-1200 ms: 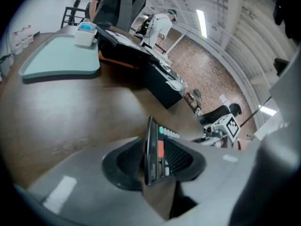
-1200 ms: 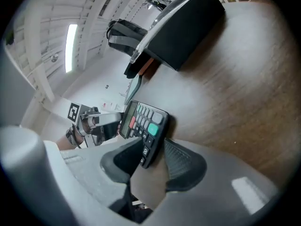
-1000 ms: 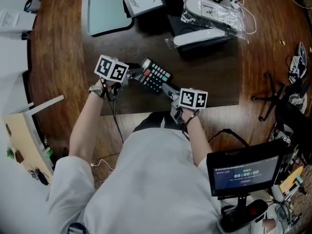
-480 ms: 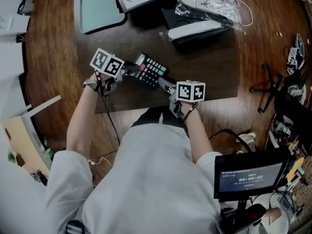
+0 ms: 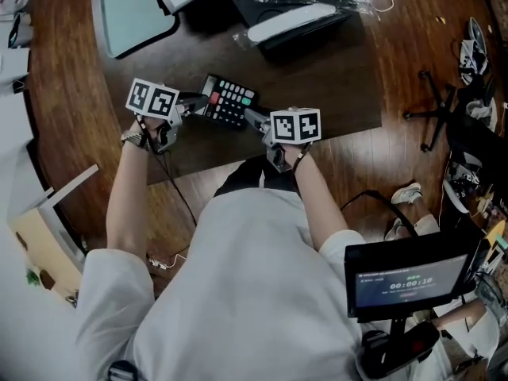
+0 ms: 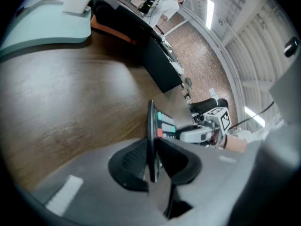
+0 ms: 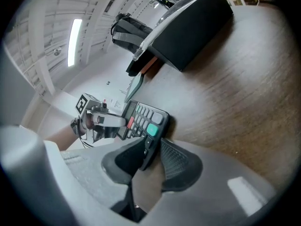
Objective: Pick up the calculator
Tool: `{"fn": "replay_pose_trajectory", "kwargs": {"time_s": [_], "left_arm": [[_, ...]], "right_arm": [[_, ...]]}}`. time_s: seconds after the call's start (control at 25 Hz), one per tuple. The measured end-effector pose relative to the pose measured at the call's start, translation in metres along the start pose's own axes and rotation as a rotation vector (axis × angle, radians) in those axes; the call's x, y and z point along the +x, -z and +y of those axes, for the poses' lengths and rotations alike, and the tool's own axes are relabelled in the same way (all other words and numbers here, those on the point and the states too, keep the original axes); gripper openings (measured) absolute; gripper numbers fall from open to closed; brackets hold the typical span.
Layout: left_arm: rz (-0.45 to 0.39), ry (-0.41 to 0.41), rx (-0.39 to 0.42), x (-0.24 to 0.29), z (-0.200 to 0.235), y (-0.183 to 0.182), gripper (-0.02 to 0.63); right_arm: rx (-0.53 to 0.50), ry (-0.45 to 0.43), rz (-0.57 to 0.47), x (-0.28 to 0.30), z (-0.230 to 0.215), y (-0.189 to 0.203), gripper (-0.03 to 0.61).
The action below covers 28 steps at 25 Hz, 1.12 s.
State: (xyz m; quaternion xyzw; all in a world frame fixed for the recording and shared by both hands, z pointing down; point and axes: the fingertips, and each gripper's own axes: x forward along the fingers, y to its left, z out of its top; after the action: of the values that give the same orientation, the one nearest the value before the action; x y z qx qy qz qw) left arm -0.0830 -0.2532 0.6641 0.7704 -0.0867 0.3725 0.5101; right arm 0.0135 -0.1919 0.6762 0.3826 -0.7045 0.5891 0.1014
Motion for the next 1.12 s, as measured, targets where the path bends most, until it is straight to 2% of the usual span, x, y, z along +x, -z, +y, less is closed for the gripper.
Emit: {"fn": "replay_pose_trajectory", "kwargs": {"time_s": [0.12,0.28,0.64,0.76,0.92,1.12], "left_arm": [[-0.023,0.012,-0.03,0.003,-0.003,0.002,0.063],[-0.067,0.034,-0.041,0.003,-0.011,0.001,0.058],[-0.162,0.075,-0.018,-0.008,-0.035,-0.011,0.058],[-0.181,0.084,0.004,-0.01,-0.042,-0.015,0.058],[-0.211,0.106,0.073,-0.014,-0.053,-0.018,0.06],[-0.304,0.158,0.121,-0.027,-0.072,-0.023,0.06]], "right_arm": [[-0.032,0.063,-0.006,-0.003,-0.009,0.0,0.078],[-0.028,0.061,-0.026,-0.008,-0.012,-0.001,0.078],[-0.034,-0.037,-0.148,-0.031,-0.001,-0.022,0.078],[-0.065,-0.045,-0.159,-0.038,0.002,-0.026,0.078],[-0.111,-0.083,-0.144,-0.047,0.007,-0.03,0.091],[-0.206,-0.151,-0.196,-0.065,0.026,-0.046,0.107]]}}
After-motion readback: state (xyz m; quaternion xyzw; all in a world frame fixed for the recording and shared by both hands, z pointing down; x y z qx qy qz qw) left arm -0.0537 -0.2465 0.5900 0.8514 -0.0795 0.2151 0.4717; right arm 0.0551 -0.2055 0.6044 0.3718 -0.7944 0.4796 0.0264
